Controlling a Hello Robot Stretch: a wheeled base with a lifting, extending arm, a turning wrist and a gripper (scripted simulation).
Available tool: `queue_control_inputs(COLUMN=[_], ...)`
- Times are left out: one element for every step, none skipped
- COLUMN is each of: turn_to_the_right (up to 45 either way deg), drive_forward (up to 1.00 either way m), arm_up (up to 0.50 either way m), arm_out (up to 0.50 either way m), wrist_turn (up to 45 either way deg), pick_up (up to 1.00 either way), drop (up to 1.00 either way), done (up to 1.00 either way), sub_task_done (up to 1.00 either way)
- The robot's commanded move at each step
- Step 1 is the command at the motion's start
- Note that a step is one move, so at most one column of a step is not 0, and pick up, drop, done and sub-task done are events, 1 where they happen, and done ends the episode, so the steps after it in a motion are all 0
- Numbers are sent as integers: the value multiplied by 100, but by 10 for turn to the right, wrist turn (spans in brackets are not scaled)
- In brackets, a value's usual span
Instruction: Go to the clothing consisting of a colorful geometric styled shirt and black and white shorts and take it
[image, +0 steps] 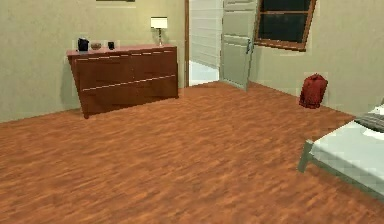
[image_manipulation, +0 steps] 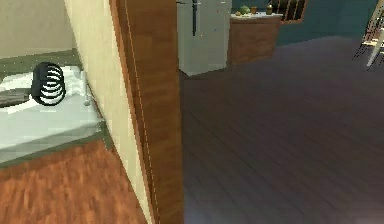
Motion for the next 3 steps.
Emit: queue_control_inputs(turn_to_the_right=[0,0,30], drive_forward=[100,100,0], arm_up=[0,0,0], arm_out=[0,0,0], wrist_turn=[0,0,0], pick_up=[0,0,0], drop=[0,0,0], done=[0,0,0], sub_task_done=[0,0,0])
